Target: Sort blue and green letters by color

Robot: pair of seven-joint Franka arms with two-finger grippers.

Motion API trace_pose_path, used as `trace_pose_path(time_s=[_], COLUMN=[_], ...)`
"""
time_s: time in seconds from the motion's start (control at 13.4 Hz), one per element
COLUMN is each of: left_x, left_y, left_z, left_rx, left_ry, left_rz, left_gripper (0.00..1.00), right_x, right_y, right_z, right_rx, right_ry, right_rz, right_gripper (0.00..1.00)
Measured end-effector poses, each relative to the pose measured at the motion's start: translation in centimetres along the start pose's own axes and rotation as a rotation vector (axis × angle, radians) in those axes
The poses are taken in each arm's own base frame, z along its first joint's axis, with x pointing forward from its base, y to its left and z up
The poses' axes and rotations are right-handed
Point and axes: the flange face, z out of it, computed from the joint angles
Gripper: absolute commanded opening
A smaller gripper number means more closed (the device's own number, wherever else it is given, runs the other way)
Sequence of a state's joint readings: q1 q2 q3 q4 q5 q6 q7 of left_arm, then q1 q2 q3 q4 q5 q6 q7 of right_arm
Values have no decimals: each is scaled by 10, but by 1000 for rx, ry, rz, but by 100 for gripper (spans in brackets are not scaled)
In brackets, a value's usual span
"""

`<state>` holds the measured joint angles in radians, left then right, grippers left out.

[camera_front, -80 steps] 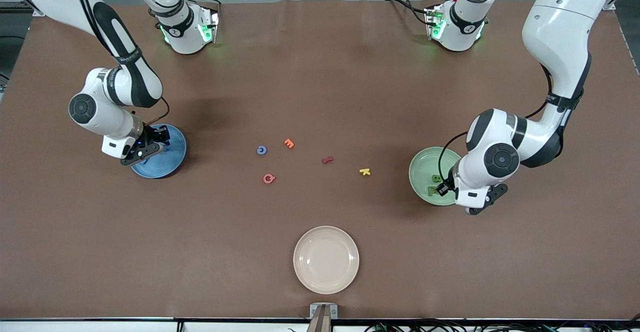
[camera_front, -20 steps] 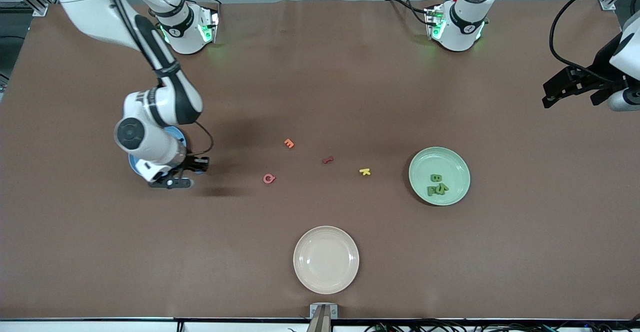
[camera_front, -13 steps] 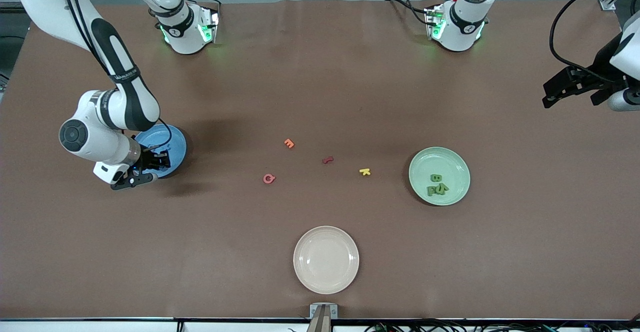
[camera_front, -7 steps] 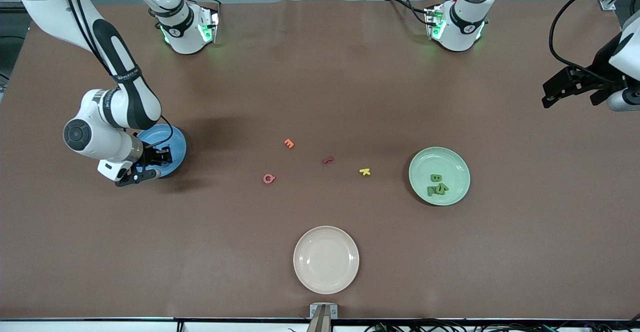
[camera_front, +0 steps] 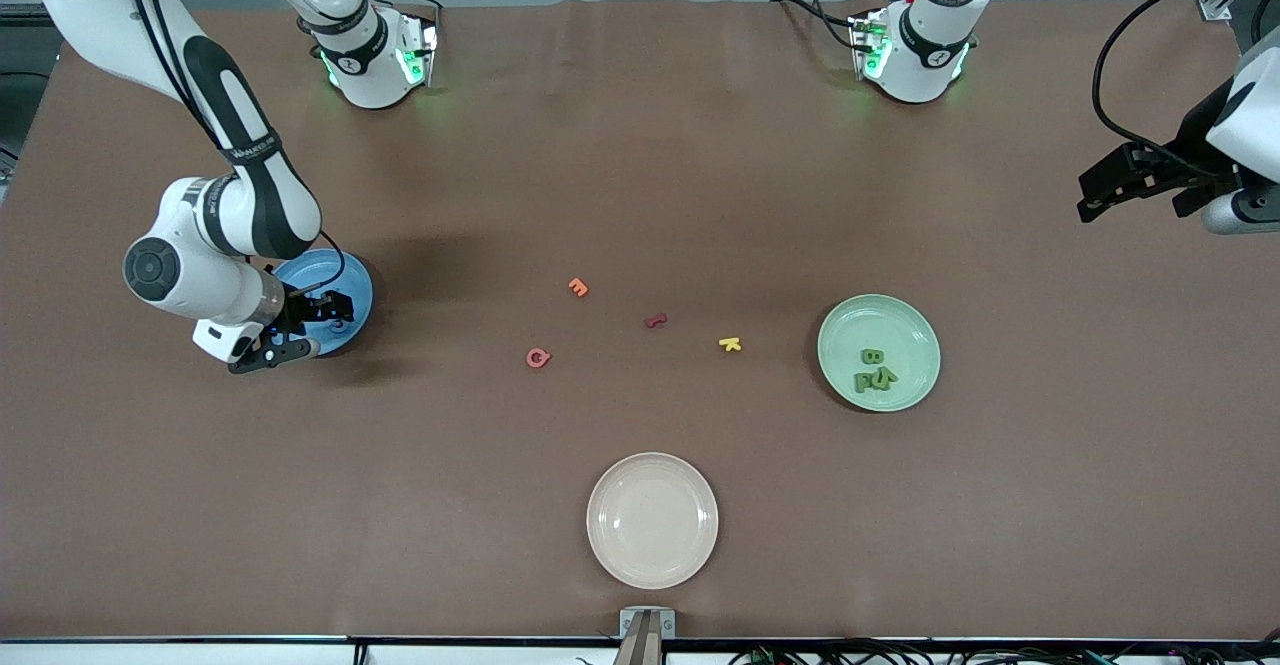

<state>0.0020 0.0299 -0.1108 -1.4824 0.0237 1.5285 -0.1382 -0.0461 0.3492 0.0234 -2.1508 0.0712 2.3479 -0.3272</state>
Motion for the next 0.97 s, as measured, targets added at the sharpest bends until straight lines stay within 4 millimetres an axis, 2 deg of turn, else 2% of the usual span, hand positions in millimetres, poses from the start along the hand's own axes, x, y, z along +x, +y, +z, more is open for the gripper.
trace_pose_path(time_s=[0.07, 0.15, 0.3, 0.52, 0.74, 0.89, 0.97], left_x=[0, 0, 0, 0, 0, 0, 0], left_y=[0, 0, 0, 1, 1, 1, 1], left_z=[0, 0, 0, 1, 1, 1, 1], left_rx=[0, 0, 0, 0, 0, 0, 0], left_ry=[0, 0, -1, -1, -1, -1, -1], left_rz=[0, 0, 1, 1, 1, 1, 1], left_gripper=[100, 100, 100, 100, 100, 100, 100], right_x=[0, 0, -8, -35, -55, -60, -61], right_y=[0, 0, -2, -4, -16, -19, -21], right_z=[-16, -42, -104, -189, -272, -318, -334], right_rx=[5, 10, 8, 3, 5, -33, -46], right_ry=[-10, -16, 6, 46, 18, 35, 46], right_rz=[8, 28, 81, 167, 202, 198, 198], right_gripper=[98, 98, 98, 98, 98, 98, 98])
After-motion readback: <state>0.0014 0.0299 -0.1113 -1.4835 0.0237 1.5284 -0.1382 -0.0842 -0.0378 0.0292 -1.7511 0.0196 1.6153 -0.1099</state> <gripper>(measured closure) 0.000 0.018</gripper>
